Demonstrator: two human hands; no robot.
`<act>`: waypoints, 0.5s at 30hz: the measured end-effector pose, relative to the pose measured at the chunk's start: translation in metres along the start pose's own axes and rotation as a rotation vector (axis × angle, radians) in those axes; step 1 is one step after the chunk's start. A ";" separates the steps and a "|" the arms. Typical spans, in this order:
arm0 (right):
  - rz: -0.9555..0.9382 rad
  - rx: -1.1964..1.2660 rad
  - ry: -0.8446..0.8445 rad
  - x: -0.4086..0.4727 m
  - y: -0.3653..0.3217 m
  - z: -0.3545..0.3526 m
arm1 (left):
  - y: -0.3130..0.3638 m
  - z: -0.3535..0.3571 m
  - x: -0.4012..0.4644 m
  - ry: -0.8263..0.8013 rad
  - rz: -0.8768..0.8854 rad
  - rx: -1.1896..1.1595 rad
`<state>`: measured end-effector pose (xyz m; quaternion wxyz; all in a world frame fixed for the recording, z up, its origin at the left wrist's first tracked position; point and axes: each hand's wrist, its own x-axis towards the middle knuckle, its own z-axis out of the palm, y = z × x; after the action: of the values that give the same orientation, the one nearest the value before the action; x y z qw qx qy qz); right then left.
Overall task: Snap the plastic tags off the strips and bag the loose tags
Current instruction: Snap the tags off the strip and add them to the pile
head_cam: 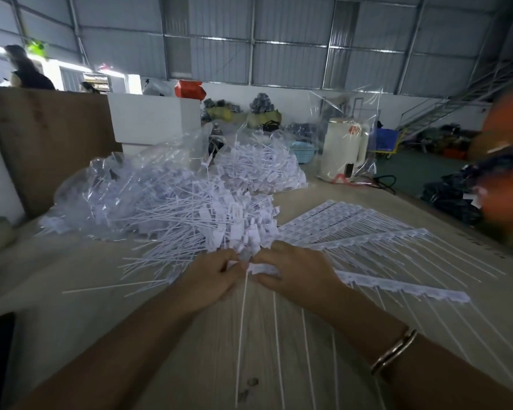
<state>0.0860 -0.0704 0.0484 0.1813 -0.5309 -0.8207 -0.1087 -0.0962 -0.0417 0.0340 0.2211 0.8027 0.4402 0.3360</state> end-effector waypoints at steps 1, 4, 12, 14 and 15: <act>-0.023 -0.036 -0.001 -0.001 0.000 0.003 | -0.003 -0.001 -0.002 -0.005 0.042 0.010; -0.051 0.050 0.018 -0.005 0.001 0.010 | -0.010 -0.002 -0.006 0.036 0.161 0.027; 0.048 0.642 0.083 -0.007 -0.002 0.006 | -0.005 -0.007 -0.005 0.088 0.249 -0.052; 0.064 0.720 0.100 -0.008 -0.006 0.005 | -0.004 -0.006 -0.006 0.092 0.231 -0.104; 0.066 0.746 0.110 -0.008 -0.008 0.004 | -0.002 -0.005 -0.008 0.084 0.223 -0.143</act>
<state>0.0808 -0.0790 0.0417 0.4094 -0.4480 -0.7753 0.1750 -0.1039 -0.0469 0.0332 0.2206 0.8140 0.3322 0.4224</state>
